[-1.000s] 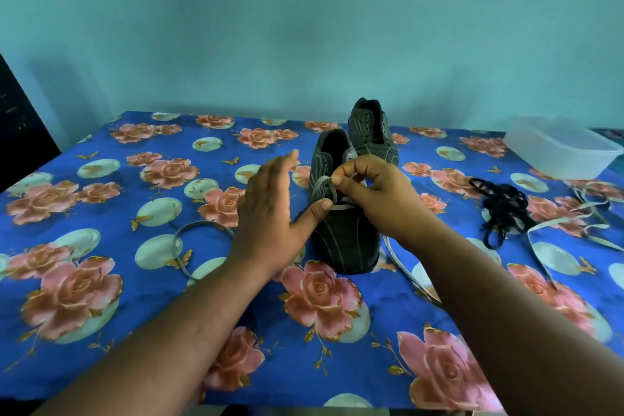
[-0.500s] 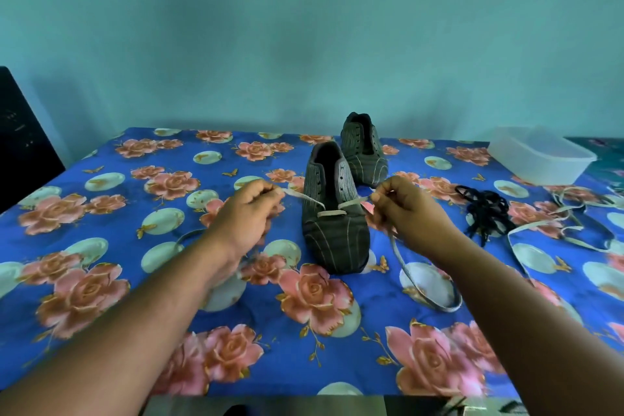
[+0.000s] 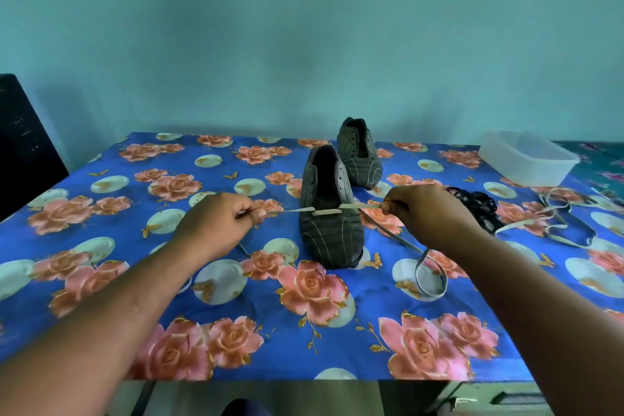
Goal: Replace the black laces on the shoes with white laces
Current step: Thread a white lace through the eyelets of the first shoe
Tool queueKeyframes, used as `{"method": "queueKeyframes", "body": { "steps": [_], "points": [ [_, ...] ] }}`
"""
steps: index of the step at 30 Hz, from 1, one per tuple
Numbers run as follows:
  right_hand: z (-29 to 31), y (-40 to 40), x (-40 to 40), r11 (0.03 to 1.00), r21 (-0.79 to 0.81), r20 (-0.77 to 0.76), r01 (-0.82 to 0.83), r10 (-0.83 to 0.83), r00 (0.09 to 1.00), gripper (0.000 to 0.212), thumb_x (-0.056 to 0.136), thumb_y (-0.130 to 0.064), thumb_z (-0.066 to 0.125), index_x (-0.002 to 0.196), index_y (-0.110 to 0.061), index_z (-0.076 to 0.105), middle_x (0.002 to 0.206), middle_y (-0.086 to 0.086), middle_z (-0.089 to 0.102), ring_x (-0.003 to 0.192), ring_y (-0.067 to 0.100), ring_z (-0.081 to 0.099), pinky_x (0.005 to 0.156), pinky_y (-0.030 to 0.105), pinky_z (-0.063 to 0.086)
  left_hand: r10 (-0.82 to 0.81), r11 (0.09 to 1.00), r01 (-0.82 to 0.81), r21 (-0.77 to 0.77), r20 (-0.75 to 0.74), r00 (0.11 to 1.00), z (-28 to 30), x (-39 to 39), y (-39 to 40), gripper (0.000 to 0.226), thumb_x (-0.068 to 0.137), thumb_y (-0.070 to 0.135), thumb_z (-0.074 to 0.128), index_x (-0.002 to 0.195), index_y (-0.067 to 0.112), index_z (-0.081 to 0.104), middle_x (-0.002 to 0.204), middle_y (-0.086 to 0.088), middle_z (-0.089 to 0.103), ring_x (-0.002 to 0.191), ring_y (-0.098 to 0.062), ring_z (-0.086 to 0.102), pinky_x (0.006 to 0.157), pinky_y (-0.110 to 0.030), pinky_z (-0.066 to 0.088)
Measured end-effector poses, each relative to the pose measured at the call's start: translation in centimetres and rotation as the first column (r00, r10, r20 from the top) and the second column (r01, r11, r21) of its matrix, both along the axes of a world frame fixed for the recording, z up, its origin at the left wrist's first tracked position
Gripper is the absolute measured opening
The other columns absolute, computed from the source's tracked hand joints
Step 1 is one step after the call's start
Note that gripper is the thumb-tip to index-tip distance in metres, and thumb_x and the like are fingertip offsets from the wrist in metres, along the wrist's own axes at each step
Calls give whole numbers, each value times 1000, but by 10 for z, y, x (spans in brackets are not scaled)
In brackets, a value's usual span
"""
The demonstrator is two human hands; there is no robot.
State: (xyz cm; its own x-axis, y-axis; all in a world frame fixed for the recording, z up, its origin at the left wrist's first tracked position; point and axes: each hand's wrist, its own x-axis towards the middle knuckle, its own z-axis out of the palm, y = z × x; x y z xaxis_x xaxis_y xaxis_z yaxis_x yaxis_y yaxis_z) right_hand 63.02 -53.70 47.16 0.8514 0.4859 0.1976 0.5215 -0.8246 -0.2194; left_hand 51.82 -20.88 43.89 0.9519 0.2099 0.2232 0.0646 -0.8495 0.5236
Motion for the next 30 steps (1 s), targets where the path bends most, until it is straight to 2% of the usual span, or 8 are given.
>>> {"method": "queueKeyframes", "body": {
  "steps": [6, 9, 12, 18, 22, 25, 27, 30],
  "points": [
    [-9, 8, -13, 997, 81, -79, 14, -8, 997, 20, 105, -41, 52, 90, -31, 62, 68, -14, 56, 64, 4, 52, 54, 29, 34, -57, 995, 52, -86, -51, 997, -6, -5, -13, 33, 103, 43, 53, 78, 27, 70, 75, 1, 65, 70, -21, 63, 68, -39, 50],
    [-9, 7, -17, 996, 90, -59, 10, -5, 998, 20, 105, -41, 51, 89, -33, 59, 65, -14, 54, 61, 1, 49, 52, 29, 31, -57, 998, 56, -22, -18, 998, -1, -9, -16, 36, 103, 44, 52, 75, 26, 66, 66, -3, 62, 59, -21, 59, 57, -38, 44],
    [-8, -3, -12, 998, 44, -31, 50, -49, 998, 21, 106, -40, 50, 87, -36, 58, 66, -12, 55, 62, 7, 52, 52, 29, 33, 13, 991, -18, 132, 39, 999, -1, -10, -6, 37, 101, 49, 50, 74, 27, 62, 55, 2, 54, 51, -15, 51, 51, -33, 36],
    [-11, -5, -6, 994, 61, -13, 93, -92, 996, 20, 106, -40, 51, 87, -39, 59, 71, -15, 60, 67, 7, 56, 59, 31, 46, 74, 963, -85, 256, 54, 996, -5, -7, -1, 36, 102, 50, 48, 76, 28, 59, 60, 6, 54, 57, -14, 54, 52, -33, 43],
    [-13, -2, -12, 983, 170, -80, 66, -53, 995, 23, 105, -38, 53, 94, -25, 68, 58, -10, 57, 53, 5, 51, 51, 30, 33, 7, 994, -5, 114, -18, 1000, 0, -11, -12, 35, 104, 44, 49, 78, 24, 63, 60, 4, 56, 52, -10, 52, 52, -33, 37],
    [-15, 1, -20, 972, 233, -156, 37, 0, 988, 27, 104, -38, 53, 84, -24, 63, 50, -19, 54, 47, 1, 47, 47, 22, 24, -22, 1000, 22, 4, 8, 1000, 3, -13, -22, 35, 104, 40, 52, 75, 22, 62, 51, 7, 51, 45, -9, 46, 50, -30, 31],
    [-19, -1, -21, 974, 224, -143, 21, 12, 990, 30, 105, -38, 54, 79, -23, 60, 51, -9, 49, 47, 6, 41, 46, 21, 23, -26, 999, 26, 19, 9, 1000, 2, -15, -23, 37, 104, 40, 50, 74, 21, 61, 58, 6, 54, 53, -9, 51, 52, -31, 34],
    [-21, -9, -21, 988, 149, -111, 47, -31, 993, 26, 105, -39, 53, 84, -26, 62, 62, -9, 53, 54, 7, 45, 50, 26, 29, 10, 990, -10, 138, 5, 1000, -5, -18, -12, 38, 104, 44, 46, 76, 20, 60, 85, -4, 68, 79, -24, 65, 62, -41, 51]
  ]
}}
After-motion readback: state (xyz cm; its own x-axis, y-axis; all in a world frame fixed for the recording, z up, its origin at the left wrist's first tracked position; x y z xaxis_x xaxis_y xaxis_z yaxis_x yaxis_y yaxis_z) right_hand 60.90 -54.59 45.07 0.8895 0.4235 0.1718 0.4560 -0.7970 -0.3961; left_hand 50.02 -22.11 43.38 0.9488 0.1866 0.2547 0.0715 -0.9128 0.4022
